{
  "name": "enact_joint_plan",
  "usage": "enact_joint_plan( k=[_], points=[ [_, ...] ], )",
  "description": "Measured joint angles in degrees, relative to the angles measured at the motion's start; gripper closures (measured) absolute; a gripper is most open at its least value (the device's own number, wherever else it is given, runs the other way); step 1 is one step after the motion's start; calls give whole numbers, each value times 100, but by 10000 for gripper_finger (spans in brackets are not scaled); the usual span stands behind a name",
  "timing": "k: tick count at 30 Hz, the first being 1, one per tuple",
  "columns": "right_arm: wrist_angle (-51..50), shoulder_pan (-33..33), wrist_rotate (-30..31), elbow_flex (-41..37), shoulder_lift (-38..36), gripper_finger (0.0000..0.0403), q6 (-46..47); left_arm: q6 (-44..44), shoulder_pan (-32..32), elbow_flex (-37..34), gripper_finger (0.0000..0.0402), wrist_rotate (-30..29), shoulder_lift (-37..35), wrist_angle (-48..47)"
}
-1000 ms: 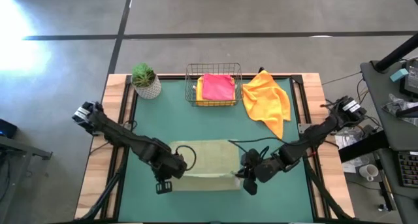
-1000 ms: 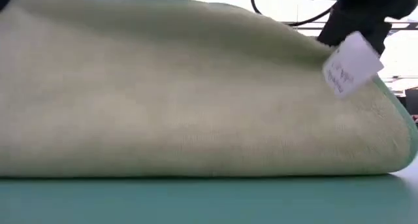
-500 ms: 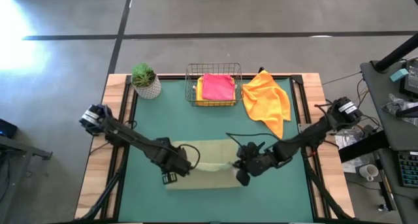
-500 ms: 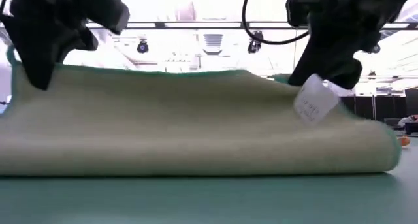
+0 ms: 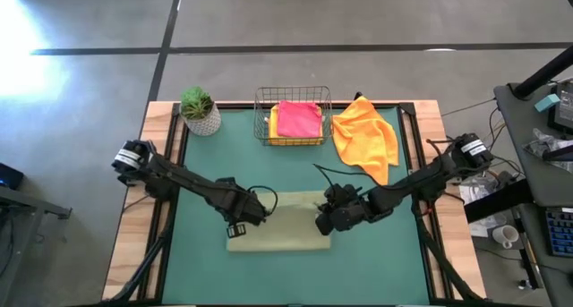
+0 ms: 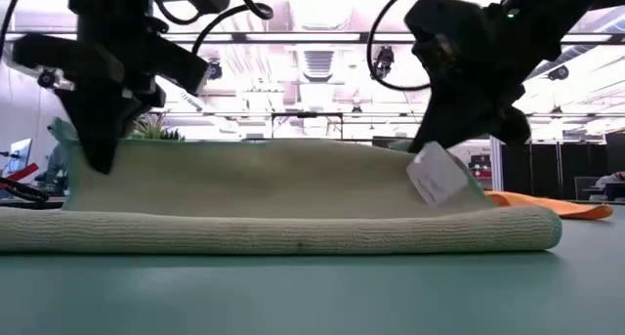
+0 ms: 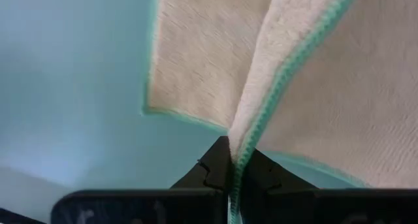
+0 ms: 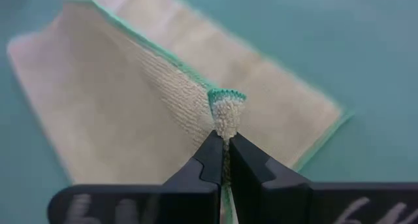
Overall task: Fold microfiber towels
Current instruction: Fold the green microfiber cloth
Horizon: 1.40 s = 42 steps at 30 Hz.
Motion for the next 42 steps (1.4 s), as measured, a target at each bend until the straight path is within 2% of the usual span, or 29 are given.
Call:
enact_joint_plan(
  k=[2, 14, 20, 24, 31, 34, 37, 40, 42],
  points=[
    [-9, -21, 196, -3, -4, 394, -1, 10, 89, 0, 402, -96, 0, 9],
    [58, -108, 239, -5, 164, 390, 89, 297, 317, -31, 402, -229, 0, 89],
    [59, -177, 242, -5, 155, 344, 34, 306, 336, -33, 398, -281, 0, 81],
    [55, -224, 240, -5, 142, 295, 120, 304, 400, -33, 369, -281, 0, -33],
    [46, -234, 178, -8, -64, 223, -11, 335, 560, 11, 280, -283, 0, -395],
    [31, -236, 146, -8, -378, 213, -303, 559, 586, 124, 258, -200, -40, -995],
    [20, -234, 138, -8, -755, 213, -804, 701, 554, 225, 251, -192, -264, -1452],
    [18, -251, 141, -8, -1039, 218, -1149, 564, 478, 220, 253, -189, -624, -1211],
    [17, -289, 77, -8, -1113, 225, -1294, 245, 371, 132, 258, -192, -880, -572]
  ],
)
